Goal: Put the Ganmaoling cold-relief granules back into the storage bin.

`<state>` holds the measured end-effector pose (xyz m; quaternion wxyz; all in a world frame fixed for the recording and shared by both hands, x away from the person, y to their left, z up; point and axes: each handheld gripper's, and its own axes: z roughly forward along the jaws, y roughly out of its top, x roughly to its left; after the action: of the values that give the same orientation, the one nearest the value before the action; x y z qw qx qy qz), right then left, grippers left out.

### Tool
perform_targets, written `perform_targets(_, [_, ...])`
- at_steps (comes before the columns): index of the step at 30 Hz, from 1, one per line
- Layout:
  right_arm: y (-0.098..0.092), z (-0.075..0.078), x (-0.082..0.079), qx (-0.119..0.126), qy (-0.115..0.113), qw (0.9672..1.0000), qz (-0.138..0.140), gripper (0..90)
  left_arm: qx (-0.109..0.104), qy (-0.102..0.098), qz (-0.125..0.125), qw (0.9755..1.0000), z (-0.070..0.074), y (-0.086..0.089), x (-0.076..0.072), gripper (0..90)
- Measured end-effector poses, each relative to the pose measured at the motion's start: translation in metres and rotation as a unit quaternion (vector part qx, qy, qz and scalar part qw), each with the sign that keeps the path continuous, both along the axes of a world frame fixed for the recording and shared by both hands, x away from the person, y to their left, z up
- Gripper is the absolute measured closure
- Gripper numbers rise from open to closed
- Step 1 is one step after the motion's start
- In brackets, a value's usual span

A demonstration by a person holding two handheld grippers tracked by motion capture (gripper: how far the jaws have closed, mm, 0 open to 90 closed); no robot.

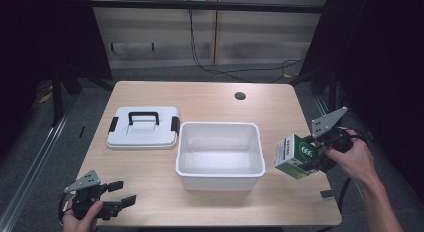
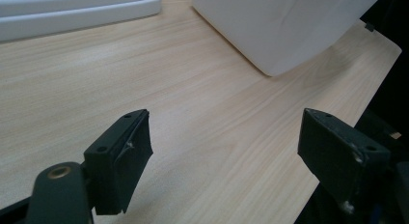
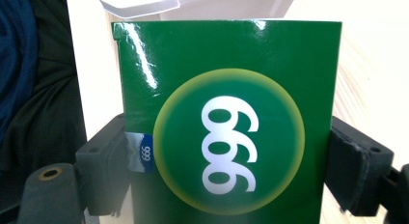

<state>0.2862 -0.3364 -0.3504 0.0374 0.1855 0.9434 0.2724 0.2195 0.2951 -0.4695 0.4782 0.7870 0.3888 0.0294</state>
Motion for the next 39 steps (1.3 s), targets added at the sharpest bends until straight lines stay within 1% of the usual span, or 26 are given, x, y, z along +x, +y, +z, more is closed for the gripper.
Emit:
perform_targets(5, [-0.002,0.009,-0.004,0.013,-0.017,0.9998,-0.004,16.0,0.000,0.000,0.000,1.0000,0.000,0.000,0.000,19.3])
perform_targets(9, [-0.002,0.013,-0.005,0.023,-0.022,0.9995,-0.006,16.0,0.000,0.000,0.000,1.0000,0.000,0.000,0.000,19.3])
perform_targets(13, [-0.003,0.018,-0.005,0.021,-0.025,0.9994,-0.009,15.9,-0.001,0.000,-0.001,1.0000,0.000,0.000,0.000,19.3])
perform_targets(15, [-0.004,0.020,-0.007,0.029,-0.025,0.9992,-0.012,15.9,0.001,-0.001,0.000,1.0000,0.000,0.001,0.000,19.3])
perform_targets(17, [-0.006,0.023,-0.007,0.035,-0.034,0.9988,-0.010,15.9,0.000,0.000,-0.001,1.0000,0.000,0.000,0.000,19.3])
perform_targets(19, [-0.007,0.026,-0.008,0.045,-0.036,0.9983,-0.012,15.9,0.000,0.000,0.000,1.0000,0.000,0.000,0.000,19.3])
perform_targets(26, [-0.004,0.035,-0.009,0.064,-0.043,0.9970,-0.005,15.9,0.000,0.000,0.000,1.0000,0.000,0.000,0.000,19.3])
perform_targets(29, [-0.004,0.040,-0.009,0.072,-0.049,0.9962,-0.007,15.9,-0.001,0.000,0.000,1.0000,0.000,0.000,0.000,19.3])
perform_targets(31, [-0.005,0.045,-0.008,0.080,-0.054,0.9952,-0.015,15.9,-0.001,0.000,-0.001,1.0000,0.000,0.000,0.000,19.3])
perform_targets(32, [-0.005,0.045,-0.008,0.080,-0.054,0.9952,-0.015,15.9,-0.001,0.000,-0.001,1.0000,0.000,0.000,0.000,19.3])
perform_targets(34, [-0.004,0.050,-0.008,0.080,-0.061,0.9949,-0.015,16.0,-0.001,-0.001,0.000,1.0000,0.000,0.000,0.000,19.3])
perform_targets(36, [-0.004,0.052,-0.008,0.080,-0.060,0.9949,-0.013,15.9,0.000,0.000,-0.001,1.0000,0.000,0.000,0.000,19.3])
perform_targets(39, [-0.001,0.056,-0.007,0.083,-0.065,0.9944,-0.009,16.0,0.001,0.000,-0.001,1.0000,0.000,0.000,0.000,19.3])
